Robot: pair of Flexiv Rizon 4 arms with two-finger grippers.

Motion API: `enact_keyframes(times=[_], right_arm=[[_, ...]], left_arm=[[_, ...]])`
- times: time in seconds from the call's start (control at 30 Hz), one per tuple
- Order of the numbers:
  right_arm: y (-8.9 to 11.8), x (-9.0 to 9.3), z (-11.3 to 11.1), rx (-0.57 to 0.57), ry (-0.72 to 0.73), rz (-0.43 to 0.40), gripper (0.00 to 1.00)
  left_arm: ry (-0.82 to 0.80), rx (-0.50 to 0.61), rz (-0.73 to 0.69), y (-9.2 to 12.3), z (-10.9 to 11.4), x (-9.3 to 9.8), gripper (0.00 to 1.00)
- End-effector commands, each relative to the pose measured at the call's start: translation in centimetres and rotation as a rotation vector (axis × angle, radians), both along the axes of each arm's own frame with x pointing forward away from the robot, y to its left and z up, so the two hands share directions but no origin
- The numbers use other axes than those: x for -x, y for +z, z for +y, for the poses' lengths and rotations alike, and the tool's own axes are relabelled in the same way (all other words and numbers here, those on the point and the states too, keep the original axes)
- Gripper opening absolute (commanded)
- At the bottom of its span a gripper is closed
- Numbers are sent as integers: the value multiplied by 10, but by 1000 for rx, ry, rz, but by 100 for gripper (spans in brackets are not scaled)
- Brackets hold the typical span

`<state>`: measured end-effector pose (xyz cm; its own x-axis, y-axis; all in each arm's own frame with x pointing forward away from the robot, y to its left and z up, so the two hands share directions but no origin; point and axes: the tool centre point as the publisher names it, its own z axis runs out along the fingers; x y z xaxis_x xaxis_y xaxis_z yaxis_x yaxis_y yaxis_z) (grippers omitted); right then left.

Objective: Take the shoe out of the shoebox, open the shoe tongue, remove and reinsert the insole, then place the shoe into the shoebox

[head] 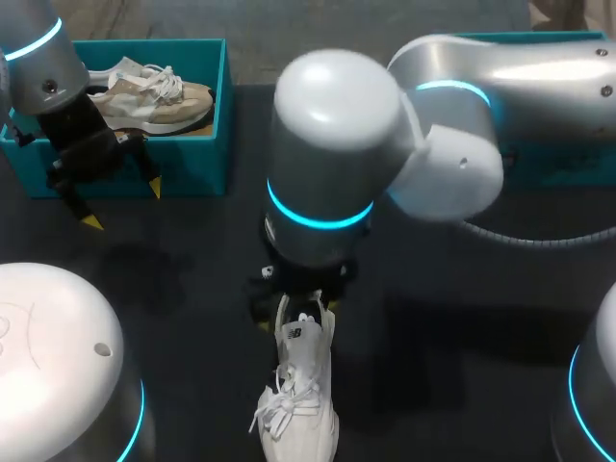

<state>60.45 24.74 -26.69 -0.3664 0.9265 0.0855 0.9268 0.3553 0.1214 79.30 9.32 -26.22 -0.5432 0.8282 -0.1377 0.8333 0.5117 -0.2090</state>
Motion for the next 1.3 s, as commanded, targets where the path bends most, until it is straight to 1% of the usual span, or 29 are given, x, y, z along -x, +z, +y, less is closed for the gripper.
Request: enact_keyframes(times=[0.03,0.1,0.13,0.5,0.53,0.6,0.63,0.67,0.7,0.77,0.83,0.87,0.93,0.97,1.03,1.3], right_arm=[[4,-11,-8,8,492,49,100],[5,-11,-11,-28,617,53,100],[5,-11,-12,-79,722,62,100],[5,-11,-12,-79,722,62,100],[0,-17,-7,-28,744,100,100],[-3,-25,-2,44,815,90,100],[-2,-29,0,118,822,114,100],[-3,-33,2,148,833,130,100],[-2,-35,3,155,877,98,100],[-2,-39,5,220,872,115,100],[-3,-45,4,229,902,73,100],[-5,-49,3,240,905,71,100],[-8,-54,2,255,922,41,100],[-10,-57,1,269,922,46,100],[-14,-61,-1,277,931,19,100],[-32,-84,-9,288,960,11,100]], left_arm=[[0,-3,-1,0,0,0,100],[0,-3,-1,0,0,0,100],[0,-3,-1,0,0,0,100],[0,-3,-1,0,0,0,100],[0,-3,-1,0,0,0,100],[0,-3,-1,0,0,0,100],[0,-3,-1,0,0,0,100],[0,-3,-1,0,0,0,100],[0,-3,-1,0,0,0,100],[0,-3,-1,0,0,0,100],[0,-3,-1,0,0,0,100],[0,-3,-1,0,0,0,100],[0,-3,-1,0,0,0,100],[0,-3,-1,0,0,0,100],[0,-3,-1,0,0,0,100],[0,-3,-1,0,0,0,100]])
